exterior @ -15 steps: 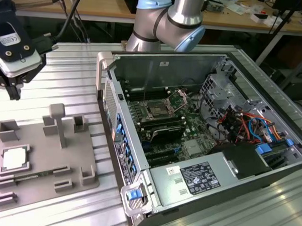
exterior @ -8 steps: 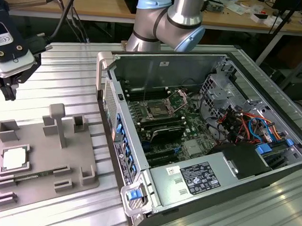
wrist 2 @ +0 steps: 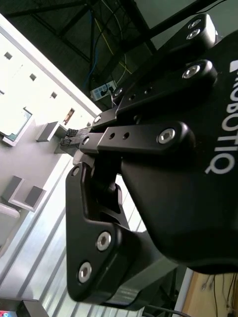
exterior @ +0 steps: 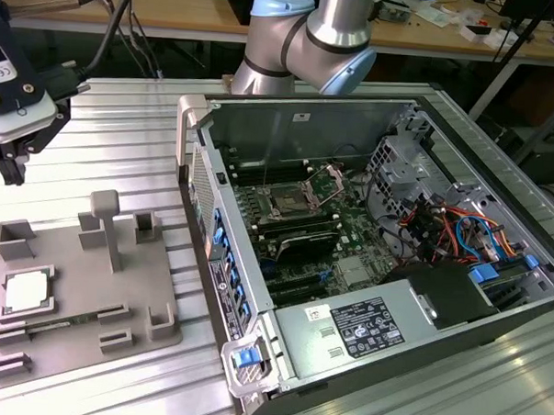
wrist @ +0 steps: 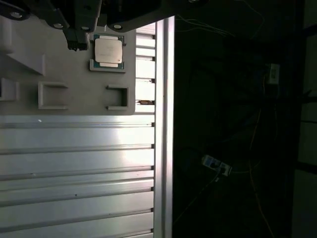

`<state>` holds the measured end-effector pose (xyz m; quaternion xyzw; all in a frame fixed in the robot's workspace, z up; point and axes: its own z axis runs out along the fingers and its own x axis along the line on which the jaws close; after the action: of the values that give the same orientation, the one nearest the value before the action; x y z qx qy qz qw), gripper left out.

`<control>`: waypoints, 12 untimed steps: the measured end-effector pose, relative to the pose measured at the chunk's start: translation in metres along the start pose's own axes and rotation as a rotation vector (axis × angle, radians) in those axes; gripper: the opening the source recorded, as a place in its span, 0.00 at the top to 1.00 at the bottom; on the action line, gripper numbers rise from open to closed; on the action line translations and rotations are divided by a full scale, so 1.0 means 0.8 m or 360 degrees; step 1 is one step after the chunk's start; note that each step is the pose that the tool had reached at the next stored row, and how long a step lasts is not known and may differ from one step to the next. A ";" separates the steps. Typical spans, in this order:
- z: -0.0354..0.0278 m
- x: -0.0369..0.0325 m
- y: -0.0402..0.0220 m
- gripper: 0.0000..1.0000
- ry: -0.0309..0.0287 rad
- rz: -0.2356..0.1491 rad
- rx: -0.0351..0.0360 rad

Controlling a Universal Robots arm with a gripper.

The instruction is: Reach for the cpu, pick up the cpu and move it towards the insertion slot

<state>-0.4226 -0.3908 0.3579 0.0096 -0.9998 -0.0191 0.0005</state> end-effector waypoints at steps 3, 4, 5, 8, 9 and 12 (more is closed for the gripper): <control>0.0003 0.0012 0.0000 0.89 0.00000 0.0000 0.0000; 0.0003 0.0016 0.0000 0.89 0.00000 0.0000 0.0000; 0.0003 0.0018 0.0000 0.89 0.00000 0.0000 0.0000; 0.0005 0.0027 0.0000 0.89 0.00000 0.0000 0.0000; 0.0006 0.0033 0.0000 0.89 0.00000 0.0000 0.0000; 0.0008 0.0041 0.0000 0.89 0.00000 0.0000 0.0000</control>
<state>-0.4258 -0.3909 0.3572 0.0096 -0.9998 -0.0191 0.0005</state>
